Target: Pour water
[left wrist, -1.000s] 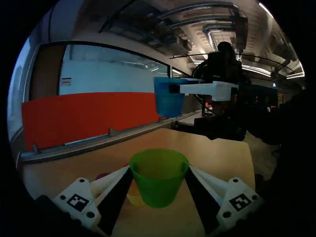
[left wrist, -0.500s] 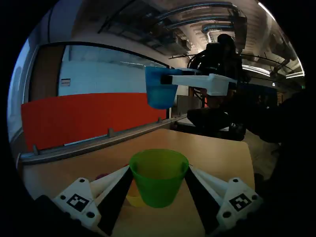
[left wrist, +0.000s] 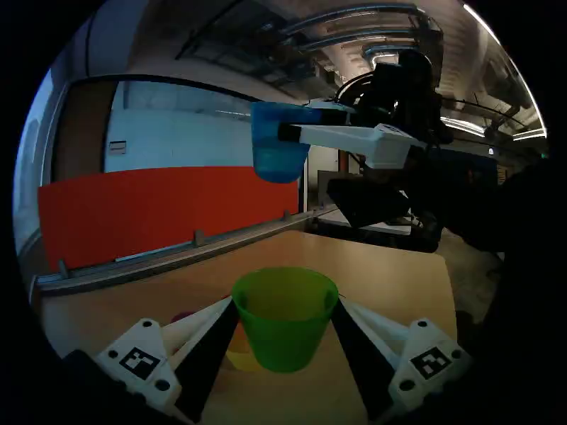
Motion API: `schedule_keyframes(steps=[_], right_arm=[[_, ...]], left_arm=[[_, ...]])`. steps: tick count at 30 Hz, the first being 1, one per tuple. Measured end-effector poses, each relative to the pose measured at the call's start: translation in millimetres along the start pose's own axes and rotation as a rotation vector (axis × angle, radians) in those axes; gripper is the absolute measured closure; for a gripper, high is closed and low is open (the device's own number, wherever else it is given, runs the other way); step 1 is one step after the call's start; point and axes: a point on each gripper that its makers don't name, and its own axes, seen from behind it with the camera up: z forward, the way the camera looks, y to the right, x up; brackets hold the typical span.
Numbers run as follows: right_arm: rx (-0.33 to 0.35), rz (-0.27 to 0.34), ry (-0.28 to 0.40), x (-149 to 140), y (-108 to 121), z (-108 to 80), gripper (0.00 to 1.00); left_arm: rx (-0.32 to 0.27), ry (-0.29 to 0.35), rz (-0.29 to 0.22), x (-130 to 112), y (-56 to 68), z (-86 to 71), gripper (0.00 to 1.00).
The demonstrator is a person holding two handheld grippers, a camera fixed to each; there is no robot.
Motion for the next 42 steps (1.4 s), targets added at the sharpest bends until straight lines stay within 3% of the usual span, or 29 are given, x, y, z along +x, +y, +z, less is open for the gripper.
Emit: schedule_keyframes(steps=[23, 42], right_arm=[[-0.035, -0.338, -0.036, 5, 20, 14.7, 0.09], [-0.053, -0.528, -0.060, 8, 30, 20.1, 0.09]], left_arm=[[-0.017, 0.016, 0.002, 13, 7.7, 4.4, 0.13], [-0.025, 0.022, 0.008, 18, 12.1, 7.8, 0.13]])
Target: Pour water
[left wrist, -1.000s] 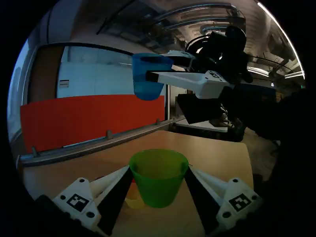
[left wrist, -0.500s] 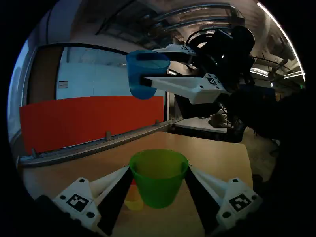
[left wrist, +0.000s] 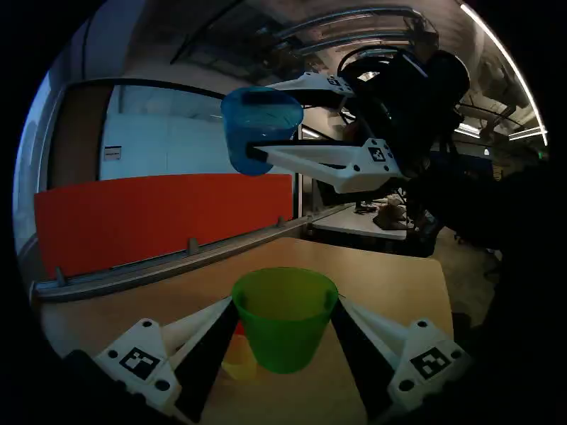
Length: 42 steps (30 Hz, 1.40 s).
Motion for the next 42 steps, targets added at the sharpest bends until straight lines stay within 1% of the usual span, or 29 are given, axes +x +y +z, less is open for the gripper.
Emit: schedule_keyframes(steps=[8, 11, 21, 42], right_arm=[[-0.006, -0.072, -0.005, 1, 3, 0.3, 0.09], [-0.010, -0.088, -0.005, 2, 5, 0.4, 0.10], [-0.025, -0.129, -0.008, 4, 12, 1.9, 0.10], [-0.044, -0.212, -0.014, 5, 24, 2.6, 0.10]], left_arm=[[-0.001, 0.001, 0.001, 1, 0.2, -0.5, 0.13], [-0.001, 0.001, 0.000, 1, -0.2, -0.6, 0.13], [0.002, 0.001, -0.001, 0, -3.0, -1.0, 0.14], [0.001, 0.005, -0.001, 0, -2.5, 0.0, 0.14]])
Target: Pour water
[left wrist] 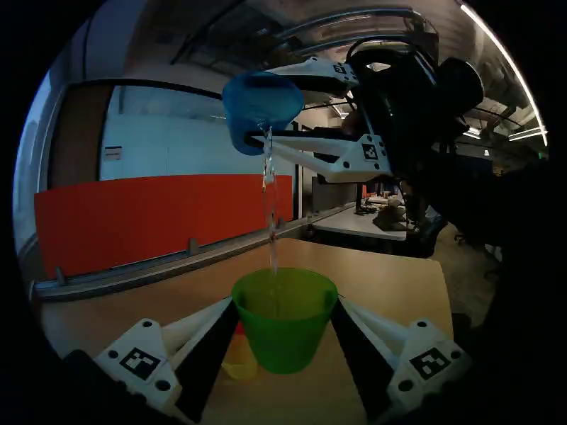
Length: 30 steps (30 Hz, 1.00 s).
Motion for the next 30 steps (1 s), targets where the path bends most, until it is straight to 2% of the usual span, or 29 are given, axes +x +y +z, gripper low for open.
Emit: schedule_keyframes(steps=[30], right_arm=[[-0.029, -0.136, -0.006, 7.6, 9.8, 2.0, 0.09]], left_arm=[[0.003, 0.002, 0.002, 2.8, 0.3, -1.9, 0.14]])
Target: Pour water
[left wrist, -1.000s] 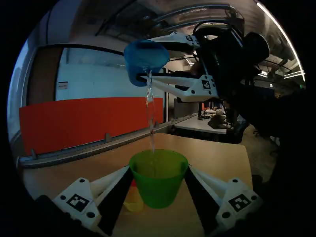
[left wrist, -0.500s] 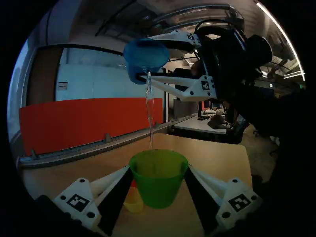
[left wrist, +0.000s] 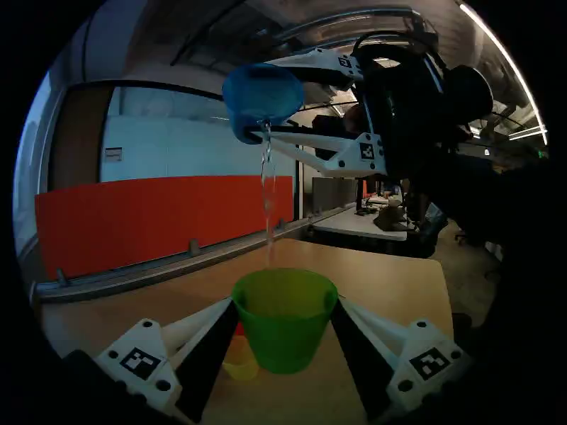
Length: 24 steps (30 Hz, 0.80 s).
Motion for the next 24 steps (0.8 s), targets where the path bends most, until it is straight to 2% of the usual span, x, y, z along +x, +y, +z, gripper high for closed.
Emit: schedule_keyframes(steps=[24], right_arm=[[-0.016, -0.081, 0.005, 8.9, 9.1, 3.9, 0.09]], left_arm=[[0.004, 0.005, -0.005, -0.5, -4.3, -0.3, 0.14]])
